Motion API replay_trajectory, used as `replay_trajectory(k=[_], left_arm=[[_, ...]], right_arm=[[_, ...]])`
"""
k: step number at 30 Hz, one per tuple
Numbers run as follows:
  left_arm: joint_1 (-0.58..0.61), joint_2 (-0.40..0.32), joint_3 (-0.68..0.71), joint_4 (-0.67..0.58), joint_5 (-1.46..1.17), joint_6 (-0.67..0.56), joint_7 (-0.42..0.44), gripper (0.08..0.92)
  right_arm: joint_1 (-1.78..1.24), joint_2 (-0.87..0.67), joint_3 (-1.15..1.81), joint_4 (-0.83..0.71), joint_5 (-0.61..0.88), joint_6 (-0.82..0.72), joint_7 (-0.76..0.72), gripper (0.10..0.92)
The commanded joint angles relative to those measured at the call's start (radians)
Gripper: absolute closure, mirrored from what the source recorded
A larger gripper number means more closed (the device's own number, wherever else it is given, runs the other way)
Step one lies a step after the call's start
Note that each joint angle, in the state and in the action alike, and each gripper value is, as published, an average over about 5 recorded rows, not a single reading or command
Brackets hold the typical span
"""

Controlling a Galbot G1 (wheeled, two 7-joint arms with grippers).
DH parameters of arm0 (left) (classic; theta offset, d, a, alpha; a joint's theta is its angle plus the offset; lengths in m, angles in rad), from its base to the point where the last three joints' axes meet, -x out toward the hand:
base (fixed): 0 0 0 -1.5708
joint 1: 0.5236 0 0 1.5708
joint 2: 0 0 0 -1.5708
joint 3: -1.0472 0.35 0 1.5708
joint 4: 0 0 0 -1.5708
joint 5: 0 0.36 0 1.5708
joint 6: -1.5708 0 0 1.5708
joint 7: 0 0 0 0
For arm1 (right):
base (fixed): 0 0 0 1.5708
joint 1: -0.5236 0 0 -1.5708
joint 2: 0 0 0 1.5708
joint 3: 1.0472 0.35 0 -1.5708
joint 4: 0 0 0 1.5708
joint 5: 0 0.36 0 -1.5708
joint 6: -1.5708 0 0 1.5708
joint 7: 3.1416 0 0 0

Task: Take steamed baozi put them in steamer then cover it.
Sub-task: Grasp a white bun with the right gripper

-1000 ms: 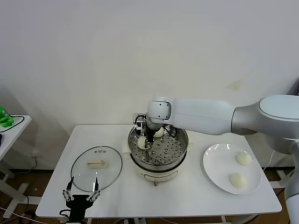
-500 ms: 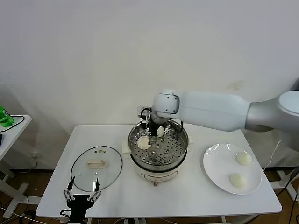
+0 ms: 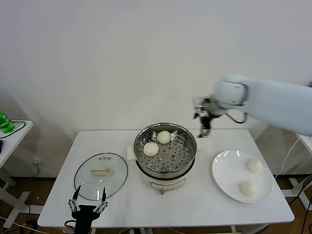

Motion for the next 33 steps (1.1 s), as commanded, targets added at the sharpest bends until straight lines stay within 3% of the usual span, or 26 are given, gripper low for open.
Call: replay_trajectory(k=[1,10,20,33], left_arm=[[0.01,-0.004,0.007,0.005,0.012,-0.001,0.0,0.177],[0.021,-0.012,0.0,0.014,0.021,-0.004,-0.002,0.177],[0.028,-0.012,-0.013,0.024,0.023,-0.003,-0.002,0.177],[0.022,-0.017,-0.02,0.044,0.023,0.0,-0.002,0.177]], right_arm=[[-0.028,-0.315,-0.064,0.062,-0.376,0.217,-0.184,0.203],[-0.362,-0.392,0.17,0.034,-0.458,0.224,-0.195,0.203],[-0.789,-0.367,0.525,-0.021,-0.425,0.189,-0.16,0.203],[-0.951,-0.287,0.669,-0.102,-0.442,0.188,-0.15,0.202]])
